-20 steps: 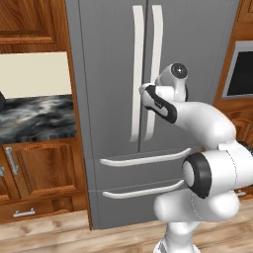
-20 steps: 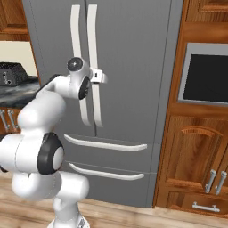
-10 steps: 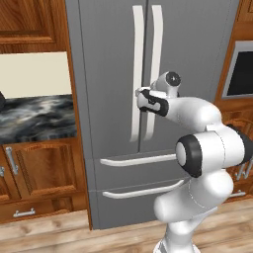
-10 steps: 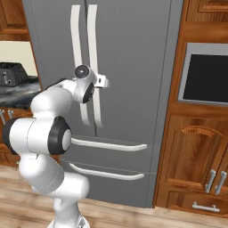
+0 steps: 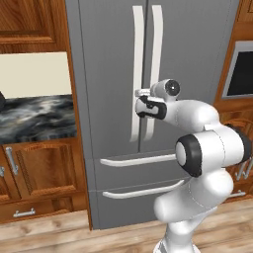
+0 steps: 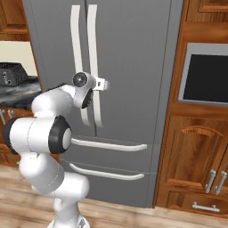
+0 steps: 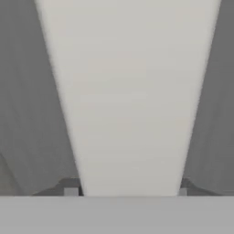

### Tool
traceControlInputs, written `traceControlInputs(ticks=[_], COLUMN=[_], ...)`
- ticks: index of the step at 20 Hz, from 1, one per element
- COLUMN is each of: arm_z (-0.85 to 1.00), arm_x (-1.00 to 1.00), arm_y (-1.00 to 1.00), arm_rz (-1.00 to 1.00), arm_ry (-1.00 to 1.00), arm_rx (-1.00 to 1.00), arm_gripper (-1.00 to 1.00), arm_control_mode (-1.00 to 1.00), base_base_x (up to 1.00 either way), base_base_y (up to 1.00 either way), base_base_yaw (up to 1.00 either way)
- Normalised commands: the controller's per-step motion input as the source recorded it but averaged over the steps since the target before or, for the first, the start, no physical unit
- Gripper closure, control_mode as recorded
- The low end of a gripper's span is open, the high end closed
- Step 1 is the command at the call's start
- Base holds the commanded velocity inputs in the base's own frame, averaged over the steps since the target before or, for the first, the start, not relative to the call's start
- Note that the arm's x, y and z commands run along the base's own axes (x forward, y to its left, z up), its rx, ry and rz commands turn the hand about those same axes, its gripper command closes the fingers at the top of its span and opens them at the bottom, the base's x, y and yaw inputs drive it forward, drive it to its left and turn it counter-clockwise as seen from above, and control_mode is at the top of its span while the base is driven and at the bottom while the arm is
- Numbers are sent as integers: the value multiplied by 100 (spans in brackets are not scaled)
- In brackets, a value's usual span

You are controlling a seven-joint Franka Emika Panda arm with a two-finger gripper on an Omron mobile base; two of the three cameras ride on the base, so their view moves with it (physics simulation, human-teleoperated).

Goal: Take the lemon wedge from the fridge and place it on the plate with fish on the dining counter.

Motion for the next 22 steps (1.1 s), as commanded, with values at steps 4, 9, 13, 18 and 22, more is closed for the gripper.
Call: traceControlInputs(ticks=[4, 9, 13, 18, 22], arm_z=[-2, 1, 9, 19, 22], arm_x=[-44, -98, -100, -99, -94], arm_y=[-59, -100, -100, -100, -100], arm_rz=[-11, -22, -28, -31, -31], arm_ry=[0, 0, 0, 0, 3], arm_rx=[-1, 0, 0, 1, 0], arm_gripper=[100, 100, 100, 100, 100], arm_control_mode=[-100, -100, -100, -100, -100], base_base_x=[0, 0, 0, 0, 0], base_base_y=[0, 0, 0, 0, 0], base_base_yaw=[0, 0, 0, 0, 0])
